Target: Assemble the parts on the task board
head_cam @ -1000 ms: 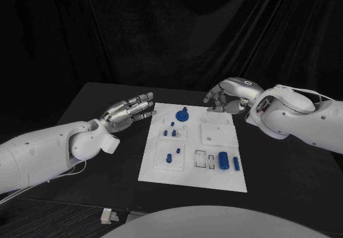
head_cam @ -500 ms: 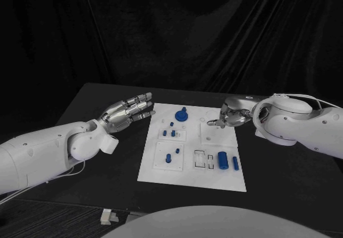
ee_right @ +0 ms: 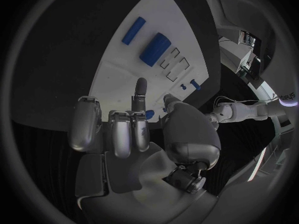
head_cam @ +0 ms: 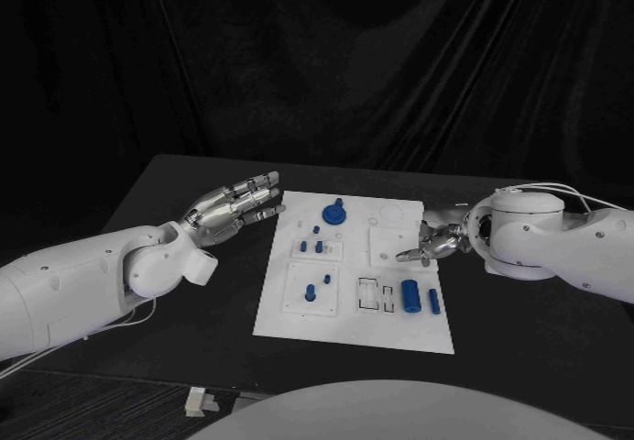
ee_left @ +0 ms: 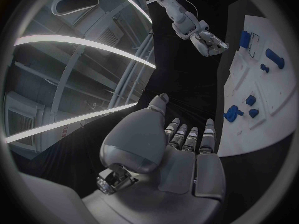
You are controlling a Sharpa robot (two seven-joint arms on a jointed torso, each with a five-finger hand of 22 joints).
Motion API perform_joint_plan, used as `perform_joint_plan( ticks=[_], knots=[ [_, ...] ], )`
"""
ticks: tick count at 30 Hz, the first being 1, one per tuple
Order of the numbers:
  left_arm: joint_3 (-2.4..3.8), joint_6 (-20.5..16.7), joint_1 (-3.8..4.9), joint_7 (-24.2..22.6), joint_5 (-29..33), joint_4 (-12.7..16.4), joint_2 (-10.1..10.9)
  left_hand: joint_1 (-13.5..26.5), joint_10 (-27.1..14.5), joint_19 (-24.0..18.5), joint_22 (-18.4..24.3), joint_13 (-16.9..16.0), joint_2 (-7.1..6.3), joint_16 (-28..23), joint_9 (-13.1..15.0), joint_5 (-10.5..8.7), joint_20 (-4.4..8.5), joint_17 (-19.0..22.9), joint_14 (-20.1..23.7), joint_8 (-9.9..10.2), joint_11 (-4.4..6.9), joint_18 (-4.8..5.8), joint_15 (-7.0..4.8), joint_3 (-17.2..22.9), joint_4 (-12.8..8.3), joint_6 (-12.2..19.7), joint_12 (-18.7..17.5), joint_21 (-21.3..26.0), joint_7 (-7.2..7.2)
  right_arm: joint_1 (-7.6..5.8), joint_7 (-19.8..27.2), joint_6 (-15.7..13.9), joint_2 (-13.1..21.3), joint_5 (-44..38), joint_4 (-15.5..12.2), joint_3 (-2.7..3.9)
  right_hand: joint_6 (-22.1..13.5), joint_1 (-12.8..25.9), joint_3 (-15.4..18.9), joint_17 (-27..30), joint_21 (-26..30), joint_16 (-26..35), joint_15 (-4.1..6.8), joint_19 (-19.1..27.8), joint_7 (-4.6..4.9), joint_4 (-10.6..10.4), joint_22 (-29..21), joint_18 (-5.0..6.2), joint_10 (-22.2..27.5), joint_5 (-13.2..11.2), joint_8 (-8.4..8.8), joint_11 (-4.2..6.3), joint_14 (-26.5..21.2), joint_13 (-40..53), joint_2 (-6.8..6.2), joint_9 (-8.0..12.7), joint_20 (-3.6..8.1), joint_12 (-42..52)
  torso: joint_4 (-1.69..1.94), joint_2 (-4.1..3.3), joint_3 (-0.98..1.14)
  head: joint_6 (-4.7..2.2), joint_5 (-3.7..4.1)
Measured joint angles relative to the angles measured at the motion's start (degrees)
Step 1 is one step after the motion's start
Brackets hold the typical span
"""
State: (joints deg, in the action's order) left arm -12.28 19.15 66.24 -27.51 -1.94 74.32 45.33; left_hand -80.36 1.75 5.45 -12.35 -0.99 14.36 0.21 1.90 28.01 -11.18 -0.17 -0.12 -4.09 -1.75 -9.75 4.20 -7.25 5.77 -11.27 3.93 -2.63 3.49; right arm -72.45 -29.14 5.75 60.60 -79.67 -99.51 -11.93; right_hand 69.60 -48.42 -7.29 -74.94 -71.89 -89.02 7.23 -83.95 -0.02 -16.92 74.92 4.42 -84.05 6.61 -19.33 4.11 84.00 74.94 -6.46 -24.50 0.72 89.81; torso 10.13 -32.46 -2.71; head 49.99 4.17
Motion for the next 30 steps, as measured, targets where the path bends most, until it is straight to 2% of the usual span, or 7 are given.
perform_joint_plan(
  ticks=[3,8,12,14,16,22,30],
  knots=[
    [0.0,0.0,-0.04,0.0,0.0,0.0,0.0,0.0,0.0,0.0,0.0,0.0,0.0,0.0,0.0,0.0,0.0,0.0,0.0,0.0,0.0,0.0,0.0,0.0,0.0,0.0,0.0,0.0,0.0,0.53,-1.2,1.1,0.2,0.4,-0.2,-0.02,-0.3,-0.2,-0.2,0.0,0.0,0.0,0.0,0.0,0.31,0.2,0.0,0.0,0.2,0.0,1.32,-0.2,0.0,0.0,0.24,0.6,0.0,0.0,0.01,0.0,-0.01,0.0,-0.03],
    [0.0,0.0,-0.19,0.0,0.0,-0.1,0.0,0.0,0.0,0.0,0.0,0.0,0.0,0.0,0.0,0.0,0.0,0.0,0.0,0.0,0.0,0.0,0.0,0.0,0.0,0.0,0.0,0.0,0.0,1.18,-2.5,2.3,0.4,0.9,-0.3,-0.02,-0.3,-1.0,-0.2,0.0,-0.2,0.0,0.0,0.0,0.31,0.2,0.0,0.01,0.0,0.0,2.02,-0.41,0.0,0.0,0.51,0.9,0.0,0.0,0.07,0.0,-0.02,0.0,0.08],
    [0.0,0.0,-0.31,0.1,0.0,-0.1,-0.1,0.0,0.0,0.0,0.0,0.0,0.0,0.0,0.0,0.0,0.0,0.0,0.0,0.0,0.0,0.0,0.0,0.0,0.0,0.0,0.0,0.0,0.0,1.85,-3.1,2.7,0.4,1.2,-0.3,-0.01,-0.7,-1.4,-0.3,0.0,-0.2,0.5,-0.39,0.0,0.72,0.3,0.0,0.0,0.0,0.0,3.71,-0.73,-0.1,0.0,0.5,1.8,0.0,0.0,0.1,-0.01,-0.04,0.0,0.23],
    [0.0,0.1,-0.35,0.1,0.0,-0.2,-0.1,0.0,0.0,0.0,0.0,0.0,0.0,0.0,0.0,0.0,0.0,0.0,0.0,0.0,0.0,0.0,0.0,0.0,0.0,0.0,0.0,0.0,0.0,2.26,-3.4,2.8,0.3,1.3,-0.2,-0.01,-2.2,-2.0,-0.3,0.0,0.0,1.0,-0.75,-0.2,1.37,0.3,0.0,0.01,0.1,0.0,5.59,-1.36,0.1,0.0,0.75,2.9,-0.46,0.0,0.1,-0.01,-0.05,0.0,0.24],
    [0.0,0.1,-0.38,0.1,0.0,-0.2,-0.1,0.0,0.0,0.0,0.0,0.0,0.0,0.0,0.0,0.0,0.0,0.0,0.0,0.0,0.0,0.0,0.0,0.0,0.0,0.0,0.0,0.0,0.0,2.57,-3.5,2.8,0.3,1.3,-0.2,-0.01,-2.6,-2.3,-0.3,0.0,0.4,1.2,-0.96,0.0,1.72,0.3,0.0,0.02,0.1,0.0,6.53,-1.53,-0.1,0.0,0.42,3.5,-0.64,0.0,0.07,-0.01,-0.05,0.0,0.14],
    [0.0,0.1,-0.53,0.1,0.0,-0.1,0.0,0.0,-0.2,0.0,0.1,0.0,0.0,0.0,0.0,0.0,0.0,0.0,0.0,0.0,-0.21,0.0,0.0,0.0,0.0,0.0,0.0,0.0,0.0,3.21,-3.7,2.6,-0.2,1.5,-0.1,-0.02,-2.4,-2.9,-0.3,0.0,0.5,1.2,-0.96,0.0,1.63,0.3,0.0,0.02,0.1,0.0,6.93,-1.53,-0.1,0.0,0.44,3.9,-0.63,0.0,0.0,-0.02,-0.03,0.0,0.18],
    [0.0,0.2,-0.59,0.2,0.0,0.0,0.2,0.0,-0.2,0.0,0.0,0.0,0.0,0.0,0.0,0.0,0.0,0.0,0.0,0.0,-0.21,0.0,0.0,0.0,0.0,0.0,0.0,0.0,0.0,4.18,-3.7,1.8,-1.1,1.8,0.2,-0.02,1.7,-3.1,-0.2,0.0,1.1,1.6,-0.95,-0.2,0.64,0.2,0.0,0.02,0.1,0.0,6.3,-1.18,-0.1,0.0,0.19,2.7,-0.84,0.0,0.02,-0.02,0.01,0.0,0.08]
  ],
)
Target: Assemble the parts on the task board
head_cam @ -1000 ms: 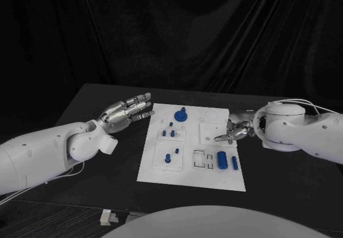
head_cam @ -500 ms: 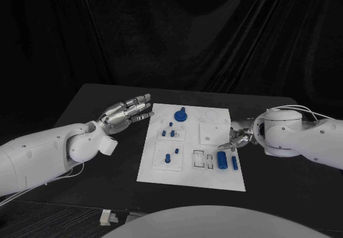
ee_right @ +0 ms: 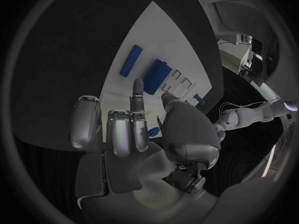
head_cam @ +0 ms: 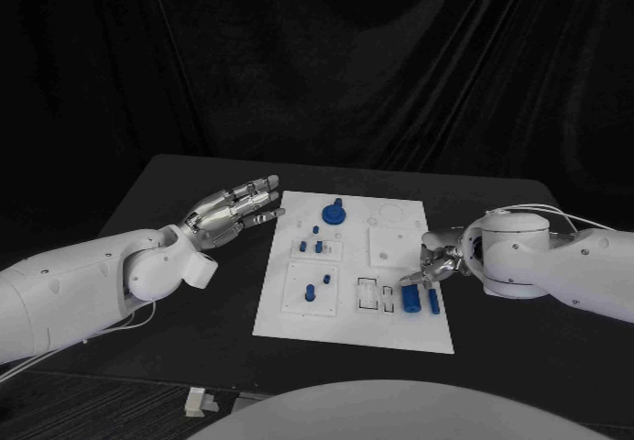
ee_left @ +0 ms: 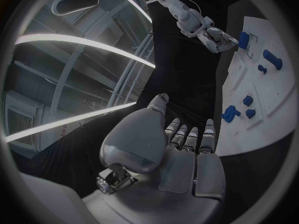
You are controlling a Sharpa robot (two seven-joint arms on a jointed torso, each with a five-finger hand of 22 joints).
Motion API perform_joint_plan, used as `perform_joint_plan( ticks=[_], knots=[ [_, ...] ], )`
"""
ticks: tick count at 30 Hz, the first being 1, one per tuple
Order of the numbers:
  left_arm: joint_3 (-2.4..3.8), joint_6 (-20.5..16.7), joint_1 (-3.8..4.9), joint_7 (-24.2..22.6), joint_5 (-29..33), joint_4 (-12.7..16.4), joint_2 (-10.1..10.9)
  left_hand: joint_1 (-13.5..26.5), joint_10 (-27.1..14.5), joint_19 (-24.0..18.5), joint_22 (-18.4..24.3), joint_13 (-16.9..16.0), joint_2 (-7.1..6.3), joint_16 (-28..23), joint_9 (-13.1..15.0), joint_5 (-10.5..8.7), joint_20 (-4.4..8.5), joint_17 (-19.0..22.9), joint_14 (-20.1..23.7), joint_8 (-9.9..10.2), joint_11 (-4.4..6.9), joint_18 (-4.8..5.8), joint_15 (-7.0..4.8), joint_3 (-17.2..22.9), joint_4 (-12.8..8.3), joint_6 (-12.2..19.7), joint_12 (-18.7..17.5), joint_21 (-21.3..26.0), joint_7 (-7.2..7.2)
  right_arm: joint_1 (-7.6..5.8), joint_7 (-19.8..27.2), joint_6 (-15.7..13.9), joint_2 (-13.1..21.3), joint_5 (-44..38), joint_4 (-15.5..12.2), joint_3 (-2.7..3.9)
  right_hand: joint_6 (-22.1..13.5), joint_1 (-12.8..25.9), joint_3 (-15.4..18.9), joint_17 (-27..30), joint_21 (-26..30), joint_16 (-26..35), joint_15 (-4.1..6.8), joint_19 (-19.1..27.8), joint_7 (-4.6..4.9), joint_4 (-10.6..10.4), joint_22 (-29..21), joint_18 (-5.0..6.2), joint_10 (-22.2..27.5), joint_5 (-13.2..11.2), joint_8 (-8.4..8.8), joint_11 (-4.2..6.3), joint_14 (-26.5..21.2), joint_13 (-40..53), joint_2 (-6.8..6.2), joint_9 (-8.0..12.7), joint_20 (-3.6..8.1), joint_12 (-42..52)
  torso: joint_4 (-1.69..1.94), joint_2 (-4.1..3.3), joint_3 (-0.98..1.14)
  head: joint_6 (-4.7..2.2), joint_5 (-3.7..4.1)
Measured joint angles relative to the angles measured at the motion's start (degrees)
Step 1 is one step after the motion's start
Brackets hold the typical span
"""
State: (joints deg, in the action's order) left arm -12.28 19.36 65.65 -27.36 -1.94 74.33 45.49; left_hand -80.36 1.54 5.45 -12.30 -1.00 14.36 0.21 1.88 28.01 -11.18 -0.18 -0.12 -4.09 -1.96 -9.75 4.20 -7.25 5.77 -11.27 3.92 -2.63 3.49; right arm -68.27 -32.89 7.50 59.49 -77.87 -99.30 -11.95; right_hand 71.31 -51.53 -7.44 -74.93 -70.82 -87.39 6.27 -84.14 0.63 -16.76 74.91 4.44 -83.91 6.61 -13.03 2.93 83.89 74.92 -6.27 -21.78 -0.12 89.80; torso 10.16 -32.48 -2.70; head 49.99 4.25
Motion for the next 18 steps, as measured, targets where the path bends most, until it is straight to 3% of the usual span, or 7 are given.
perform_joint_plan(
  ticks=[4,6,10,18],
  knots=[
    [0.0,0.0,-0.02,0.0,0.0,0.0,0.1,0.0,0.0,0.0,0.0,0.0,0.0,0.0,0.0,0.0,0.0,0.0,0.0,0.0,0.0,0.0,0.0,0.0,0.0,0.0,0.0,0.0,0.0,0.29,0.0,-0.5,-0.4,0.1,0.2,0.0,1.2,0.0,0.2,0.0,0.1,0.0,0.03,0.0,-0.47,-0.2,0.0,0.0,-0.1,0.0,-0.79,0.5,0.0,0.0,-0.02,-1.6,0.0,0.0,-0.02,-0.02,0.01,0.0,-0.07],
    [0.0,0.0,-0.03,0.0,0.0,0.1,0.1,0.0,0.0,0.0,0.0,0.0,0.0,0.0,0.0,0.0,0.0,0.0,0.0,0.0,0.0,0.0,0.0,0.0,0.0,0.0,0.0,0.0,0.0,0.45,0.0,-0.7,-0.6,0.1,0.3,0.0,1.7,0.0,0.3,0.0,0.1,0.0,0.53,0.2,-0.95,0.0,0.0,0.01,-0.1,0.0,-1.62,0.9,0.1,0.0,-0.03,-3.2,0.21,0.0,-0.02,-0.03,0.01,0.0,-0.08],
    [0.0,0.0,-0.05,0.0,0.0,0.1,0.2,0.0,0.0,0.0,0.0,0.0,0.0,0.0,0.0,0.0,0.0,0.0,0.0,0.0,0.0,0.0,0.0,0.0,0.0,0.0,0.0,0.0,0.0,0.76,0.0,-0.8,-1.0,0.2,0.7,0.01,1.7,0.6,0.3,0.0,0.4,0.4,0.53,0.2,-0.95,0.0,0.0,0.0,-0.1,-0.2,-2.27,0.91,0.1,0.0,-0.6,-5.5,0.21,0.0,0.01,-0.05,0.0,0.0,-0.06],
    [0.0,0.1,-0.1,0.1,0.0,0.1,0.2,0.0,0.2,0.0,0.1,0.0,0.0,0.0,0.0,0.0,0.0,0.0,0.0,0.0,-0.21,0.0,0.0,0.0,0.0,0.0,0.0,0.0,0.0,2.0,0.0,-0.9,-1.6,0.2,1.3,-0.01,-0.2,0.6,0.5,0.0,1.1,0.4,0.53,0.4,-0.76,-0.2,0.0,0.0,-0.1,-0.7,-2.51,0.91,0.1,0.0,-0.62,-7.7,0.42,0.0,0.02,-0.05,-0.01,0.0,0.04]
  ],
)
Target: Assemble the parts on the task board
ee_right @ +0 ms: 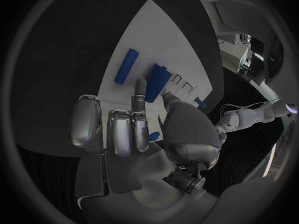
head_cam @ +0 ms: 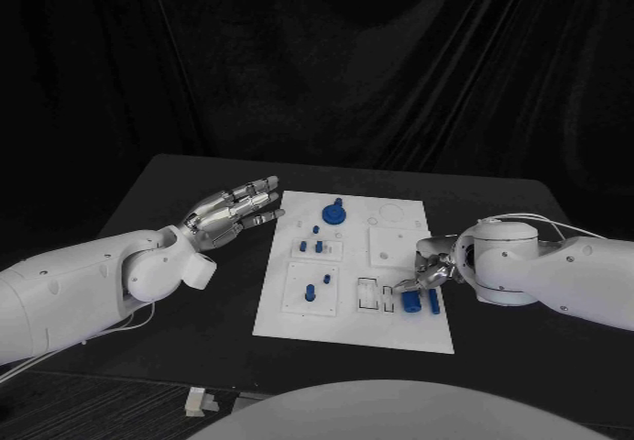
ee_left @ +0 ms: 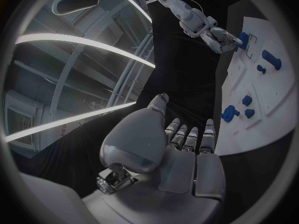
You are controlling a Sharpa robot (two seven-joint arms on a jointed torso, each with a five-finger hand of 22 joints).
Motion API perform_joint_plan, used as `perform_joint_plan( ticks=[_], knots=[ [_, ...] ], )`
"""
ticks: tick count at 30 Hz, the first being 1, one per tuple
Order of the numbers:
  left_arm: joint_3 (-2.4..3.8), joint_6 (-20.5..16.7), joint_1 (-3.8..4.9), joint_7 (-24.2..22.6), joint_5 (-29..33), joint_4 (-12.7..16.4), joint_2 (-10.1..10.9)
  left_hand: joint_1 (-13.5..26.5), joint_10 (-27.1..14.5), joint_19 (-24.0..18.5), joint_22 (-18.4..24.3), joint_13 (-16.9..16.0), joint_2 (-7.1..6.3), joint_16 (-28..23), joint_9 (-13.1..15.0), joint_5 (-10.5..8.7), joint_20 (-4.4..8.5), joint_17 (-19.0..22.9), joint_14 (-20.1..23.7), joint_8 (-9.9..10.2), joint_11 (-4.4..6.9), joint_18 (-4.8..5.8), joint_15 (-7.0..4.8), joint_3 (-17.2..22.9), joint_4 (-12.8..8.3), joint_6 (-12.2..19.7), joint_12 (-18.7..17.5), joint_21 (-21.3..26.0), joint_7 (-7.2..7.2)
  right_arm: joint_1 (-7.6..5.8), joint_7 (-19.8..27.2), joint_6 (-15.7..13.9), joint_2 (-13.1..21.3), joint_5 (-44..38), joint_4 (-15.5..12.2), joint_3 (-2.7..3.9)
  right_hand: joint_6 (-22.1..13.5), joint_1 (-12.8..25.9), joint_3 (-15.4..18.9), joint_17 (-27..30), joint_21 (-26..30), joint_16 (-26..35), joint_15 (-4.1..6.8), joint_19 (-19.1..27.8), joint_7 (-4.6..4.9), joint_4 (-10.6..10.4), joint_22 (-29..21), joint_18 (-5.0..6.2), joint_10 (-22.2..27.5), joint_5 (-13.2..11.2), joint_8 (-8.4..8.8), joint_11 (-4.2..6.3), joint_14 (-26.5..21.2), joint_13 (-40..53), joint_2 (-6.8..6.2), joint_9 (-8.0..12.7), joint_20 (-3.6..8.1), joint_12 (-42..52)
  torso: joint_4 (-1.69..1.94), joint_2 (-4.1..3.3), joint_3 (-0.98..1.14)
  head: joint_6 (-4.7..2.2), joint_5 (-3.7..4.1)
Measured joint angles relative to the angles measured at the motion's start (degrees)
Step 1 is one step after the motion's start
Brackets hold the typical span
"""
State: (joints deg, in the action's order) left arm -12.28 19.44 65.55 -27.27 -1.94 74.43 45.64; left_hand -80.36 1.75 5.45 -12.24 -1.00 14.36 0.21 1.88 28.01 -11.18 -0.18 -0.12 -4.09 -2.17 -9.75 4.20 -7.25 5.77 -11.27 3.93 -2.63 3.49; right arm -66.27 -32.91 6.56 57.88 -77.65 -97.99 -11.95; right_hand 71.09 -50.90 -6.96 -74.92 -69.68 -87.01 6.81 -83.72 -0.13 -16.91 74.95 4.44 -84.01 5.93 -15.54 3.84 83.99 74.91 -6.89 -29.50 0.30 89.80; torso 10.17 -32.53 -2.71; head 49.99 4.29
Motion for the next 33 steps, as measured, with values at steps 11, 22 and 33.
perform_joint_plan(
  ticks=[11,22,33],
  knots=[
    [0.0,0.1,-0.1,0.2,0.0,-0.1,0.0,0.0,0.0,0.0,0.0,0.0,0.0,0.0,0.0,0.0,0.0,0.0,0.0,0.0,0.0,0.0,0.0,0.0,0.0,0.0,0.0,0.0,0.0,0.87,0.0,0.0,-0.7,0.0,0.5,0.02,-4.5,-3.8,-0.2,0.0,3.1,0.7,0.0,0.9,1.01,0.2,0.0,0.01,-0.1,6.3,0.52,-0.36,0.0,0.0,-0.51,-4.0,-0.52,0.0,0.03,0.05,-0.01,0.0,-0.02],
    [0.0,0.2,-0.25,0.3,0.0,-0.1,0.0,0.0,-0.2,0.0,0.0,0.0,0.0,0.0,0.0,0.0,0.0,0.0,0.0,0.0,-0.21,0.0,0.0,0.0,0.0,0.0,0.0,0.0,0.0,0.93,0.2,-0.7,-0.7,1.5,0.5,0.13,-8.7,-9.2,-3.1,0.0,7.9,2.5,-0.99,2.5,2.15,4.7,0.0,0.01,0.2,25.9,2.91,-1.48,-0.1,0.0,-0.8,-6.1,-1.03,0.0,-0.02,0.11,0.02,0.0,-0.01],
    [0.0,0.2,-0.32,0.4,0.0,-0.2,0.0,0.0,-0.2,0.0,0.0,0.0,0.0,0.0,0.0,0.0,0.0,0.0,0.0,0.0,-0.21,0.0,0.0,0.0,0.0,0.0,0.0,0.0,0.0,0.78,1.2,-5.6,2.1,7.9,-1.8,-0.01,-8.6,-10.1,-3.9,0.0,8.9,2.5,-1.26,2.5,1.93,3.9,0.0,0.58,0.2,39.8,3.12,-1.64,0.0,0.0,-1.11,-7.2,-1.03,0.0,-0.01,0.11,0.01,0.0,-0.15]
  ],
)
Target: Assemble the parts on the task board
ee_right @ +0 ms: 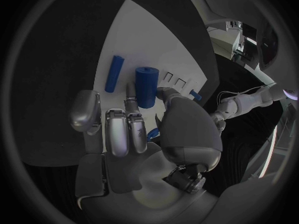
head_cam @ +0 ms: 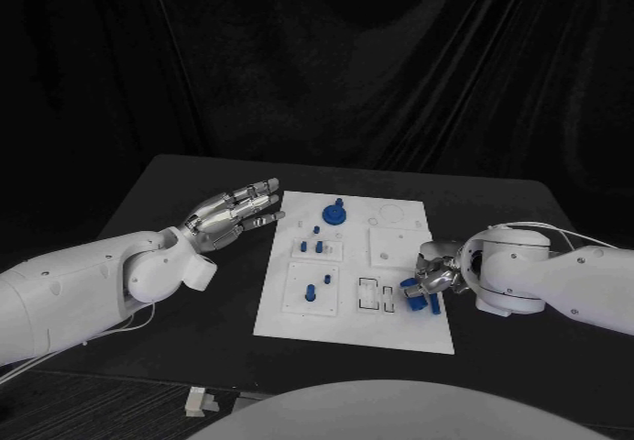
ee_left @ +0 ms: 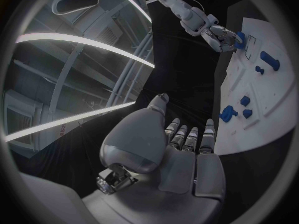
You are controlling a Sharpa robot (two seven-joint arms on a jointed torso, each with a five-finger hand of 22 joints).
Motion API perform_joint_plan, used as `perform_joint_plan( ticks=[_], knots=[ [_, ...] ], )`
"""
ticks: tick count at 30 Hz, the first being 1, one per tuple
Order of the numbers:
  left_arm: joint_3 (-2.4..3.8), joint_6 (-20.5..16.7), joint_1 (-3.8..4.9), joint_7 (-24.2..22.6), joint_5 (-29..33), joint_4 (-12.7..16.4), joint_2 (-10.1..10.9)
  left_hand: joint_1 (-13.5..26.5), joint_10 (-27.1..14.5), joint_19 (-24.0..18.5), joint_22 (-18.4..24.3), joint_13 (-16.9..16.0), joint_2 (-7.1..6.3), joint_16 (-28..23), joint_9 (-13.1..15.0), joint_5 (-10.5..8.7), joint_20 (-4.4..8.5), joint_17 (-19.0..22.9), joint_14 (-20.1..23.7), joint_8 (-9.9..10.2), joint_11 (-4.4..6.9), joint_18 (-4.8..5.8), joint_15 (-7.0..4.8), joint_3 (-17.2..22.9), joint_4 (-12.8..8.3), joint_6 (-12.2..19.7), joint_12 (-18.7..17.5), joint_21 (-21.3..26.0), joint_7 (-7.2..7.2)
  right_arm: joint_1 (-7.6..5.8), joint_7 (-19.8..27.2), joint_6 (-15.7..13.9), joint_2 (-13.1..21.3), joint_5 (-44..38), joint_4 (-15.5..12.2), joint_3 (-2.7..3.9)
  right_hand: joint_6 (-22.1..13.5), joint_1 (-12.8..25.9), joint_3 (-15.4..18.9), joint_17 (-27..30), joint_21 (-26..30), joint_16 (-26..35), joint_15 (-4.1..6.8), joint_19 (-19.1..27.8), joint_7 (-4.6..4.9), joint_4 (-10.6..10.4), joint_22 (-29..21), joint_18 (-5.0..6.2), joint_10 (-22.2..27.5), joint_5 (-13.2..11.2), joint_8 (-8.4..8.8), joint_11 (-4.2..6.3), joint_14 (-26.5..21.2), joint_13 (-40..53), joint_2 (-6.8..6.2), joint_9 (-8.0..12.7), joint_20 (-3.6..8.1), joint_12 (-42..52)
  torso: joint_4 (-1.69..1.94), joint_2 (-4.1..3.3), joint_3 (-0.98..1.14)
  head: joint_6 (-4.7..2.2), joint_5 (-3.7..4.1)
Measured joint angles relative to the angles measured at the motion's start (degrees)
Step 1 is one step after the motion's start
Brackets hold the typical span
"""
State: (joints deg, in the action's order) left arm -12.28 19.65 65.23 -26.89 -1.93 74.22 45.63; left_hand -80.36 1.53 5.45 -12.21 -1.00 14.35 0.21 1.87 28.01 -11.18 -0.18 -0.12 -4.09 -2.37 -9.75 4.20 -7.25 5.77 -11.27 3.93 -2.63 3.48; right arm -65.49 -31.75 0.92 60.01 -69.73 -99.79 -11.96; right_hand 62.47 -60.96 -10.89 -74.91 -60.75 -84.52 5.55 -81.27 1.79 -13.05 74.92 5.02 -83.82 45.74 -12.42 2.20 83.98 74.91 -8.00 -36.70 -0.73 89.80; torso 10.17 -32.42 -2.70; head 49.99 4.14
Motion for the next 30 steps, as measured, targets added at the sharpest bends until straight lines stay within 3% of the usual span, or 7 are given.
perform_joint_plan(
  ticks=[5,12,18,20,27,30],
  knots=[
    [0.0,0.0,-0.01,0.0,0.0,-0.1,-0.3,0.0,0.0,0.0,0.0,0.0,0.0,0.0,0.0,0.0,0.0,0.0,0.0,0.0,0.0,0.0,0.0,0.0,0.0,0.0,0.2,0.0,0.0,-1.84,0.7,-3.0,0.7,6.4,-0.6,0.05,0.0,1.2,-0.2,0.0,1.2,-0.2,-0.01,0.2,-0.01,-0.2,0.0,0.4,-0.1,1.3,-0.11,0.08,0.0,0.0,0.36,-0.6,0.21,0.0,0.0,-0.01,-0.01,0.0,0.12],
    [0.0,0.0,-0.03,0.0,0.0,-0.2,-0.5,0.0,0.0,0.0,0.1,0.0,0.0,0.0,0.0,0.0,0.0,0.0,0.0,0.0,0.0,0.0,0.0,0.0,0.0,0.0,0.2,0.0,0.0,-2.85,1.5,-5.2,-0.2,13.7,-1.1,0.05,0.5,3.3,-0.5,0.0,2.7,-0.2,-0.01,0.4,-0.11,-0.5,0.0,0.38,-0.2,0.8,-0.17,0.35,0.0,0.0,0.4,-0.8,0.41,0.0,0.03,-0.01,-0.02,0.0,0.18],
    [0.0,0.0,-0.03,0.0,0.0,-0.2,-0.5,0.0,0.0,0.0,0.1,0.0,0.0,0.0,0.0,0.0,0.0,0.0,0.0,0.0,0.0,0.0,0.0,0.0,0.0,0.0,0.2,0.0,0.0,-2.65,1.9,-5.8,-2.0,17.5,-0.4,0.03,0.7,4.5,-0.5,0.0,3.3,-0.2,0.0,0.4,-0.27,-0.5,0.0,0.38,-0.2,-1.9,-0.25,0.4,0.0,0.0,0.79,-1.1,0.41,0.0,0.14,-0.01,-0.04,0.0,0.18],
    [0.0,0.0,-0.03,0.0,0.0,-0.2,-0.5,0.0,0.0,0.0,0.1,0.0,0.0,0.0,0.0,0.0,0.0,0.0,0.0,0.0,0.0,0.0,0.0,0.0,0.0,0.0,0.2,0.0,0.0,-2.35,1.9,-5.9,-2.4,18.2,0.0,0.04,0.7,5.0,-1.8,0.0,3.5,-0.2,0.0,0.4,-0.28,0.7,0.0,0.38,-0.2,-2.9,-0.27,0.4,0.0,0.0,0.7,-1.3,0.41,0.0,0.14,-0.01,-0.04,0.0,0.13],
    [0.02,0.1,-0.08,0.0,0.0,-0.2,-0.5,0.0,0.2,0.0,0.0,0.0,0.0,0.0,0.0,0.23,0.0,0.0,0.0,0.0,-0.18,0.0,0.0,0.0,0.0,0.2,0.2,0.0,0.21,-1.2,1.9,-6.2,-4.0,19.7,1.0,0.03,0.2,5.7,-2.0,0.0,3.5,-0.9,0.0,0.4,-0.16,1.0,0.0,0.37,-0.2,-5.5,-0.27,0.4,0.0,0.0,1.29,-1.6,0.41,0.0,0.14,-0.17,-0.03,0.0,0.09],
    [0.0,0.1,-0.09,0.0,0.0,-0.2,-0.4,0.0,0.2,0.0,0.1,0.0,0.0,0.0,0.0,0.23,0.0,0.0,0.0,0.0,-0.18,0.0,0.0,0.0,0.0,0.2,0.2,0.0,0.21,-0.72,1.9,-6.4,-4.5,20.0,1.4,0.0,0.1,6.2,-3.1,0.0,3.5,-0.9,0.0,0.4,-0.07,2.0,0.0,0.37,-0.2,-7.2,-0.27,0.39,0.0,0.0,1.28,-1.8,0.41,0.0,0.12,-0.18,-0.01,0.0,0.08]
  ],
)
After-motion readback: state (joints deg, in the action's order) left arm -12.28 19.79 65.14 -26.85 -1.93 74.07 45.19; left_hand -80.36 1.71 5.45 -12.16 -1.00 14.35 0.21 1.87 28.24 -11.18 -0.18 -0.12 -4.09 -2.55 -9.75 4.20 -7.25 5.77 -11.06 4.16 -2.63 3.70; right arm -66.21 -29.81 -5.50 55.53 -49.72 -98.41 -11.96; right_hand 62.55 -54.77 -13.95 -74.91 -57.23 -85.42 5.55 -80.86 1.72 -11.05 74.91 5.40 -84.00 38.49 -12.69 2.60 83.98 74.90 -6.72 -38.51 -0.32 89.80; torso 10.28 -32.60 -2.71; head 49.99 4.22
